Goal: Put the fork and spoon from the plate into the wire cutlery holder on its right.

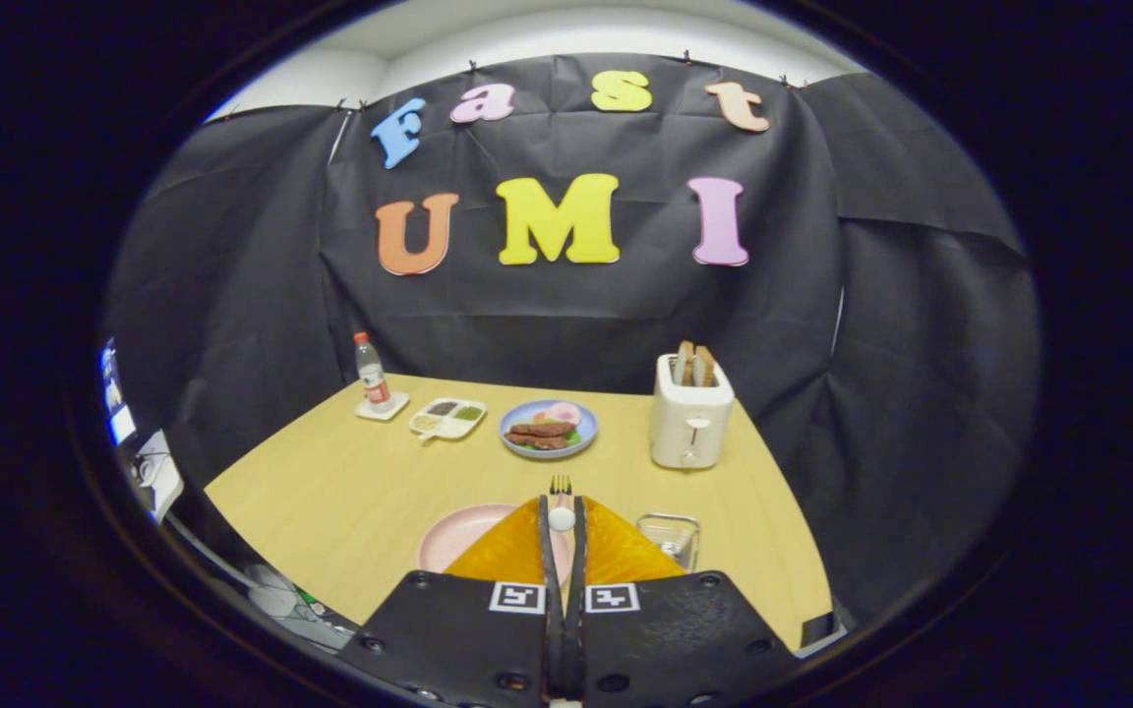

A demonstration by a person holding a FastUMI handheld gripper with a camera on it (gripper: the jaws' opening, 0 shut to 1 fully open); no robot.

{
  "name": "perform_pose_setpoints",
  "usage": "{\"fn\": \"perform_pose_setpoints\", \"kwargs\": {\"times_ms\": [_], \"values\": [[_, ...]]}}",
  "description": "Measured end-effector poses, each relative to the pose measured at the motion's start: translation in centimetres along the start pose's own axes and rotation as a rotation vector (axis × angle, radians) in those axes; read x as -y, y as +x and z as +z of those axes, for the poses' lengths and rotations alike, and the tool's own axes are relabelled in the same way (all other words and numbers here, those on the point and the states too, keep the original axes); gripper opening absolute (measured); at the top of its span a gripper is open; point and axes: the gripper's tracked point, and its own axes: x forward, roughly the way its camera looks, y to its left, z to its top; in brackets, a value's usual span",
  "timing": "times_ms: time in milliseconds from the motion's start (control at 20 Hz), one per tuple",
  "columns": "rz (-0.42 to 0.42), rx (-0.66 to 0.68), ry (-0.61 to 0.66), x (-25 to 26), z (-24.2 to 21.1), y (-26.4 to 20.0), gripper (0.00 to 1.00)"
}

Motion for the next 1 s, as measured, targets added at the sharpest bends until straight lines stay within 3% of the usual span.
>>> {"fn": "perform_pose_setpoints", "kwargs": {"times_ms": [300,1000], "values": [[-0.084,-0.093,0.019,5.5,0.3,-2.0,0.00],[-0.087,-0.425,0.081,6.3,-7.1,4.3,0.00]]}}
